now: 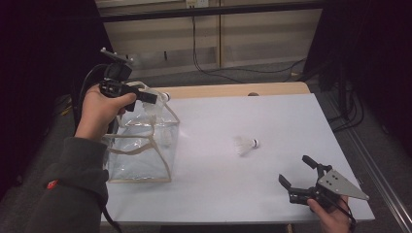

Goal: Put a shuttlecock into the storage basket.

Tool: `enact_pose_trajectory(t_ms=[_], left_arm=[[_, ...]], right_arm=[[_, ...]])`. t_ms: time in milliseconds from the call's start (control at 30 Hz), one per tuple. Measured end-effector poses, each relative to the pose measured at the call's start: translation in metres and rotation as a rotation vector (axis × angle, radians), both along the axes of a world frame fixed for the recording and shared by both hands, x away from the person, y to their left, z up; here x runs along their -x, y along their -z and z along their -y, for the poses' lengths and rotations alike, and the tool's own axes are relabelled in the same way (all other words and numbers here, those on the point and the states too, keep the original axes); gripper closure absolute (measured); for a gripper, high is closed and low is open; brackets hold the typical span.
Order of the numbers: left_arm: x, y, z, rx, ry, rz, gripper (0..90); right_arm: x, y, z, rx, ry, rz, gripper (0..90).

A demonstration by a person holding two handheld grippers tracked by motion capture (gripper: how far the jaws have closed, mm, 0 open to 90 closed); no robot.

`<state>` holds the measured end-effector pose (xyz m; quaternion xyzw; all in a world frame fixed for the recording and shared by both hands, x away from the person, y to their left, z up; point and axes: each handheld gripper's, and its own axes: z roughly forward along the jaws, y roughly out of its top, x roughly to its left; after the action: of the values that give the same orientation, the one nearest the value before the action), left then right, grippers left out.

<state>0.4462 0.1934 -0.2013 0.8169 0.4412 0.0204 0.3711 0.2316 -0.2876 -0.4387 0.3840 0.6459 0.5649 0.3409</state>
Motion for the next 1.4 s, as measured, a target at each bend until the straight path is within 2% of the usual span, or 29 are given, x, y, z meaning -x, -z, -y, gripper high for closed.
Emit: enact_pose_trajectory(t_ms=[900,1400], left_arm=[[-0.003,-0.006,-0.016,-0.014,-0.055,0.016,89.6],[-0.003,-0.005,-0.025,-0.019,-0.074,0.022,89.6]], right_arm=[[0.0,0.0,0.0,0.002,-0.004,0.0,1.4],[0.0,0.0,-0.001,-0.001,-0.004,0.002,1.5]])
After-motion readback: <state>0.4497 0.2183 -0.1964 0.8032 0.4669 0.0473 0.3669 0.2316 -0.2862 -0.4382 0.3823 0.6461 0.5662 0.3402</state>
